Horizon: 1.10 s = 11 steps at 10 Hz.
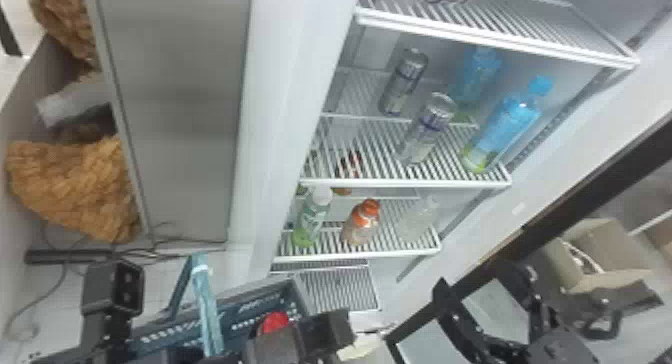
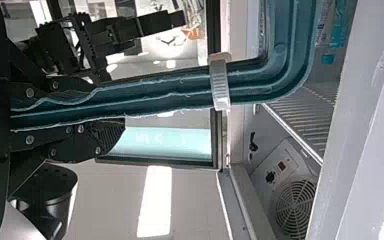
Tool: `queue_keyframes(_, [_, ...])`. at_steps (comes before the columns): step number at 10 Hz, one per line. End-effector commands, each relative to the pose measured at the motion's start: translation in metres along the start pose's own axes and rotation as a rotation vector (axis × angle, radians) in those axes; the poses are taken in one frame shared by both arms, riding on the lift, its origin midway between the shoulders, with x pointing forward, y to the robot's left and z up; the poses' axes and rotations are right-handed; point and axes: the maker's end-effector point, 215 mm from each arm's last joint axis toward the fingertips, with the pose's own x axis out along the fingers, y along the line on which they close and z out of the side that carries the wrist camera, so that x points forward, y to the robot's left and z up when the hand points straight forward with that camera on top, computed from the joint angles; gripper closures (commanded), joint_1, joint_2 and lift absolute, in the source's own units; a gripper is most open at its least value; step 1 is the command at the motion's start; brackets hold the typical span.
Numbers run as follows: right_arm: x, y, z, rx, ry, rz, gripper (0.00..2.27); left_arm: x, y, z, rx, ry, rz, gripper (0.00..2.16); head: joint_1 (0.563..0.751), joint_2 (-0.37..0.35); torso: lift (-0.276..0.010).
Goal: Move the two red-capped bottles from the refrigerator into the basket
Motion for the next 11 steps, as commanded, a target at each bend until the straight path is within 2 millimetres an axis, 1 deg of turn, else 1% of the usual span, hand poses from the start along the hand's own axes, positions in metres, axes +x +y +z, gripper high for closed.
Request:
queue_keyframes(1, [0.0011,0.0001,0.0024,-0.001,-0.006,0.001,0.13,0.0000,0.0000,-0.0006,-0.002,0.000,-0.001,1.21,0.695,-0.350,0.000])
queue_keyframes(6, [0.0065,-0.0040,0.0088,-0.007,-0.028,-0.004,0.13,0.0019,-0.0013,0.0012,0.003,-0.001,-0.005,1.21,0.695,-0.350,0.000])
queue_keyframes(10, [0.0085,-0.0057,0.0075,-0.007,-0.031,-0.004,0.13,0.0024,-0.0014,0.0011,0.004,0.002,-0.005,1.21,0.695,-0.350,0.000])
queue_keyframes(11, [0.0080,-0.0075,0.0041,0.002,-0.029,-0.008,0.13,0.0027,-0.0017,0.0012,0.004,0.001,-0.006,1.21,0.695,-0.350,0.000])
